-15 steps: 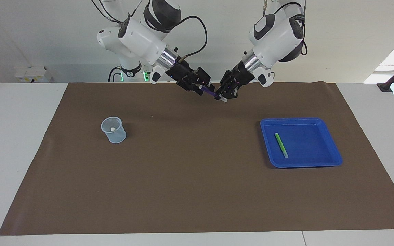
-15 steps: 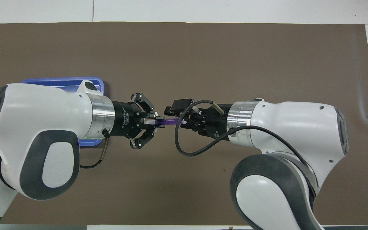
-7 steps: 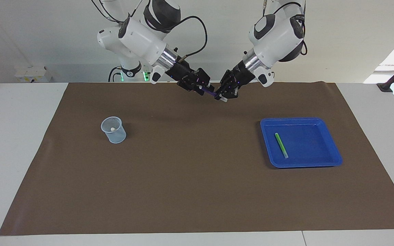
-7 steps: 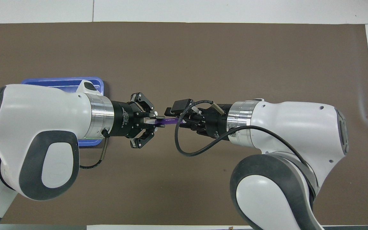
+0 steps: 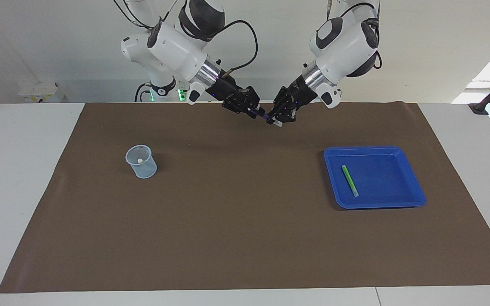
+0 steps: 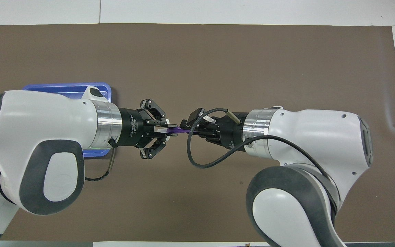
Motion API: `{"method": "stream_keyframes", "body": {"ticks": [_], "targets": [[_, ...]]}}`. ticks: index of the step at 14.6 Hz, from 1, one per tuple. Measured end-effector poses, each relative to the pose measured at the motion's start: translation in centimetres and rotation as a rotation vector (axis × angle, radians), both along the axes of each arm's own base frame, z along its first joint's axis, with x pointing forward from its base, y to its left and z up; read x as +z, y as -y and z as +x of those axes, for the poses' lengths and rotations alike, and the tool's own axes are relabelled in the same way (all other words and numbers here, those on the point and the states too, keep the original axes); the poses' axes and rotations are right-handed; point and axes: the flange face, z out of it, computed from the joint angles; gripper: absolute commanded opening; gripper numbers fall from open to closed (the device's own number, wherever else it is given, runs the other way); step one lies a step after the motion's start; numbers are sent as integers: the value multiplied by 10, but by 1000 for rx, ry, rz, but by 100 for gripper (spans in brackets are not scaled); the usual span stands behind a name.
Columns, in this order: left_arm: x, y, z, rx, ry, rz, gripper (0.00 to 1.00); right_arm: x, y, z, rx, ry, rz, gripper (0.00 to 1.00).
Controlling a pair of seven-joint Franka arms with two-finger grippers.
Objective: Transfer and insert pens with both arms
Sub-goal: 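Bring the purple pen to the right gripper and grasp it there, then insert the purple pen into the cup while the left gripper returns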
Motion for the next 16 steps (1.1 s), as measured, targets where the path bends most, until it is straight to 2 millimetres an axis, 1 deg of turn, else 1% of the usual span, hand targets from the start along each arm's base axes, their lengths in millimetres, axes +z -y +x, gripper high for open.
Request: {"method": "stream_keyframes", "body": {"ticks": [3,4,8,9,10,11,12,14,16], "targets": [[-1,-2,-2,5,-5,-2,0,0,-2,-1,5,2,-4,0],[-1,-2,-2,9,-7,-2,99,0,-2,-1,6,2,-4,0],[1,-2,0,33,0,-9,100,-2,-2,-3,34,8,-28,0],[2,-2,0,36,2,-10,100,-3,2,-1,58,23,-59,0],[2,-2,0,38,5,-11,100,-5,10,2,95,50,-107,0],[2,-3,1,36,10,-11,100,-7,24,8,151,87,-182,0],[2,-5,2,26,22,-12,100,-7,44,15,215,118,-262,0],[2,-17,9,-16,74,-11,100,-2,96,31,347,154,-381,0],[1,-34,18,-94,144,-5,100,11,151,43,452,168,-491,0]]}}
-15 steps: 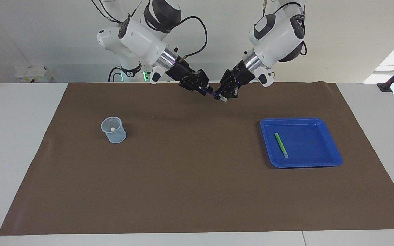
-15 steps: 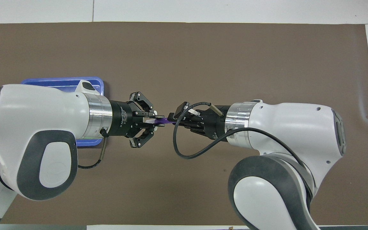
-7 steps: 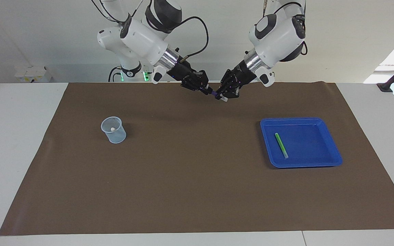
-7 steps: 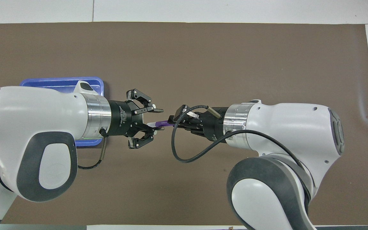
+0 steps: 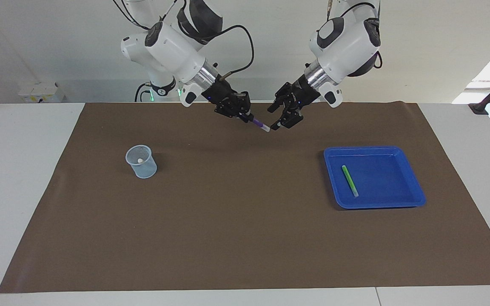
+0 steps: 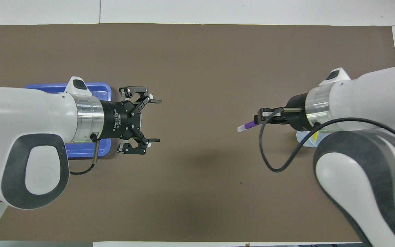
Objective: Transfer and insert pens with both arms
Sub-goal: 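Insert the purple pen into the cup while the left gripper returns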
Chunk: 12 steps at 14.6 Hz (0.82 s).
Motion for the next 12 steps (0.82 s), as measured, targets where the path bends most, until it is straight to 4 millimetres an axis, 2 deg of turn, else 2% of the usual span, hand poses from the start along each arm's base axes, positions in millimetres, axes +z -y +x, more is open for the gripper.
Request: {"method": "stream_keyframes", "body": {"ticks": [2,4,7,9,12], "targets": [[-5,-16,4,-116,57,29,100,12,52,8,145,31,-129,0],[-9,-26,5,-235,120,69,100,11,84,13,304,68,-272,0],[-15,-36,5,-437,214,151,100,-8,98,17,419,42,-417,0],[-21,-44,4,-584,273,218,100,-27,106,15,433,7,-440,0],[-41,-55,8,-804,330,359,100,-60,130,13,434,1,-437,0]]}}
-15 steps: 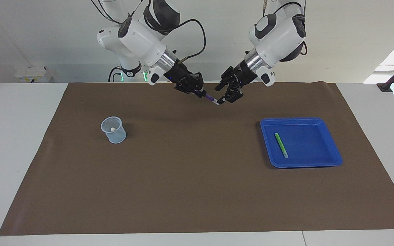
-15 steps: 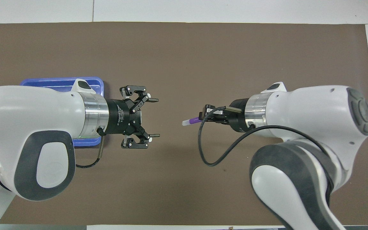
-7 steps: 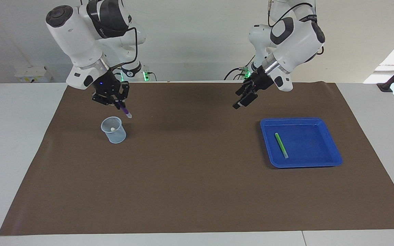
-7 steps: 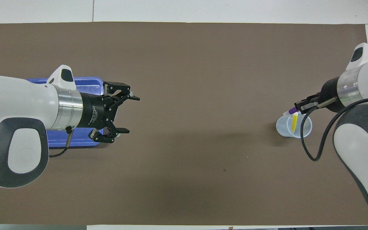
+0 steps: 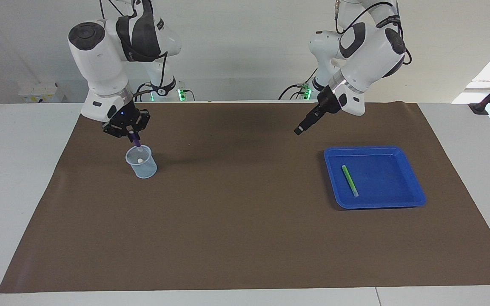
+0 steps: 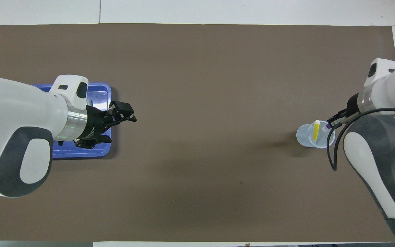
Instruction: Transfer and insert pens with both arms
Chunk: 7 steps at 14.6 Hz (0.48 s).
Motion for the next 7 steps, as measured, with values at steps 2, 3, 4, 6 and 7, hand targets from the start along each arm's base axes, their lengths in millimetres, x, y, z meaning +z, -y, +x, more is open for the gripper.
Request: {"method": "stream_keyframes", "body": {"ticks": [2,3,4,6,7], "targets": [[-19,-6,7,-134,25,92,100,-22,6,-5,-4,-22,0,0],[-29,-13,12,-197,31,136,100,-31,6,-8,-4,-28,1,0],[-40,-23,18,-257,32,170,100,-39,7,-10,-4,-25,1,0],[-61,-47,31,-375,29,226,100,-51,9,-13,-6,-22,3,38],[-71,-58,38,-419,34,257,100,-54,9,-14,-6,-24,3,74]]}}
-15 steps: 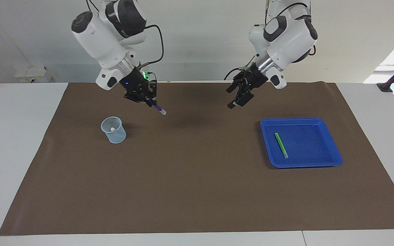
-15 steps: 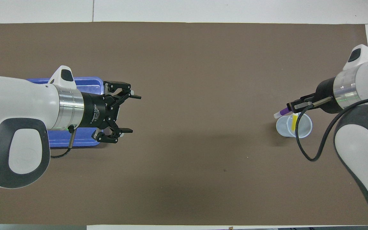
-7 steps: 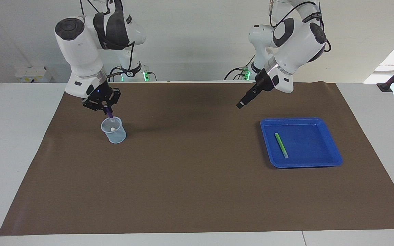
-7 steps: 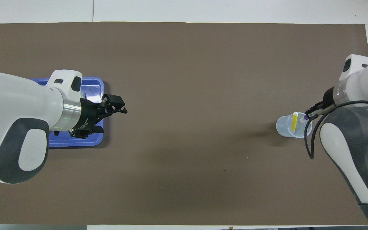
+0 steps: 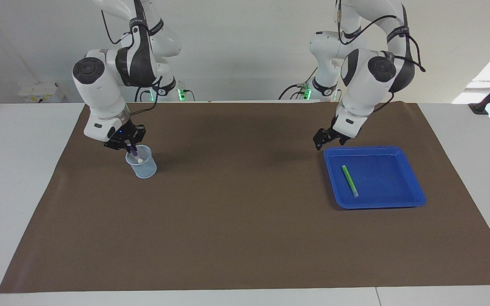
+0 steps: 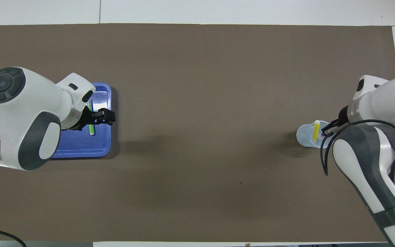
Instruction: Transfer and insert pens with both arms
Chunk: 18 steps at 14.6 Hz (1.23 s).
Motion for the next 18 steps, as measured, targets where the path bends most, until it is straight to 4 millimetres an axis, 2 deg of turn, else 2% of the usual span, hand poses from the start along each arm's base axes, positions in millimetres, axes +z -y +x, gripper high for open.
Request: {"method": "stream_keyframes", "body": {"ticks": [1,3,5,8,13,15,16,18], "targets": [[-9,-8,8,-23,15,19,100,0,0,0,0,0,0,100],[-29,-25,24,-24,49,29,100,2,0,0,0,5,0,100],[-49,-42,37,-49,67,28,100,15,0,1,0,14,-1,100],[-74,-63,50,-73,87,24,100,71,-8,2,-13,35,35,100],[-118,-57,60,-141,81,30,98,152,-35,-20,-60,60,287,100],[-126,-58,61,-177,70,30,91,176,-44,-26,-66,53,394,100],[-127,-58,61,-185,69,30,84,178,-47,-28,-75,39,420,100],[-126,-58,62,-193,70,30,57,174,-51,-30,-171,-10,437,100]]}}
